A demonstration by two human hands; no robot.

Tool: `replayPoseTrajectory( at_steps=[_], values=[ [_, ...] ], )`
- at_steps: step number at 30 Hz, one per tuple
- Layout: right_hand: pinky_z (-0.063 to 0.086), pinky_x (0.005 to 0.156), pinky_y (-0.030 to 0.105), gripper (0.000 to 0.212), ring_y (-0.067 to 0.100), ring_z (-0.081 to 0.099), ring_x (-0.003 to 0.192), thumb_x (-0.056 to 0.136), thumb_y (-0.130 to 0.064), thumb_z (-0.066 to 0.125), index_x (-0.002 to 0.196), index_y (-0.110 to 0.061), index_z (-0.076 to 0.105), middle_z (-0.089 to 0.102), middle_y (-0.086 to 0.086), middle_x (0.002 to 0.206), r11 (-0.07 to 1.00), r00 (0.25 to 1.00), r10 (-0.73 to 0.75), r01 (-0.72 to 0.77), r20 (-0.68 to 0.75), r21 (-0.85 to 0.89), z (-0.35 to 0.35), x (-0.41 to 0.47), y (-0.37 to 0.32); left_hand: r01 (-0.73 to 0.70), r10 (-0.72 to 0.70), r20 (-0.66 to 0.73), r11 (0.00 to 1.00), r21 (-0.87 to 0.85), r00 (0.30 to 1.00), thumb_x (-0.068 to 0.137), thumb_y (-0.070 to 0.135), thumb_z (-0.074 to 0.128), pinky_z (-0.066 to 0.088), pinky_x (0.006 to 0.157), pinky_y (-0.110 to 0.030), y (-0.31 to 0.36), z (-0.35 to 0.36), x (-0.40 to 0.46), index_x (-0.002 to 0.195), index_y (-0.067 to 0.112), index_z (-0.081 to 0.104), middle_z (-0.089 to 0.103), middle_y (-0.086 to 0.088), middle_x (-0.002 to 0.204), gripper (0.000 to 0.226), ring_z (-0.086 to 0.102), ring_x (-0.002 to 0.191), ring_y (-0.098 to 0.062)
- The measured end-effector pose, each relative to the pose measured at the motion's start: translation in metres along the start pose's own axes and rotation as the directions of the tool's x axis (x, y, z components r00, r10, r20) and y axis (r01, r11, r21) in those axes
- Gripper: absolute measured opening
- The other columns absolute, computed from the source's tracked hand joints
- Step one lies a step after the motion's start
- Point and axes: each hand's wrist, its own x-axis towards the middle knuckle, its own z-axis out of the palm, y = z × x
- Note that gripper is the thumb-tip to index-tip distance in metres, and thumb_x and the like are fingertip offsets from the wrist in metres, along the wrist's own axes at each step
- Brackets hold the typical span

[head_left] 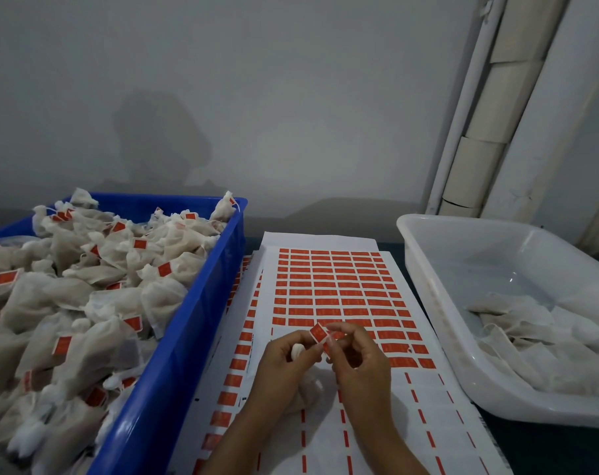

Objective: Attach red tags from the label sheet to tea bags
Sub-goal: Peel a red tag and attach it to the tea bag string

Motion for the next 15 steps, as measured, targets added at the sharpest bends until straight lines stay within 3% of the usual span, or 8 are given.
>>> replayPoseTrajectory(
  at_steps=[5,10,15],
  values=[
    [0.052,0.076,0.012,0.023,0.005,0.065,0.081,0.075,-0.039,0.059,0.097,-0.04,0.053,0.066,-0.02,0.089,0.999,1.0,0.028,-0.029,0.012,0.042,0.0002,0.0004,-0.0003,-0.025,0.028,-0.061,0.999,0.049,0.998,0.087,0.024,0.059,0.046,0.061,-0.004,0.0008,-0.0005,-0.0002,0.072,0.027,0.065,0.066,0.019,0.066,0.016,0.062,0.074,0.0],
    [0.047,0.077,0.009,0.027,0.003,0.063,0.083,0.076,-0.047,0.05,0.102,-0.041,0.047,0.059,-0.026,0.093,0.999,0.999,0.043,-0.043,0.002,-0.012,0.0013,0.0002,0.001,-0.046,0.055,-0.104,0.995,0.085,0.993,0.087,0.023,0.06,0.047,0.061,-0.004,0.0012,-0.0017,-0.0006,0.073,0.027,0.065,0.067,0.017,0.072,0.015,0.063,0.076,0.0],
    [0.048,0.085,0.019,0.031,0.005,0.058,0.092,0.075,-0.052,0.048,0.103,-0.039,0.048,0.057,-0.024,0.102,0.998,0.997,0.069,-0.068,0.026,-0.01,-0.0004,0.0015,0.0022,-0.03,0.043,-0.121,0.994,0.104,0.992,0.087,0.024,0.059,0.047,0.062,-0.005,0.0003,-0.0031,0.0008,0.075,0.026,0.065,0.067,0.016,0.073,0.014,0.064,0.075,-0.005]
  ],
)
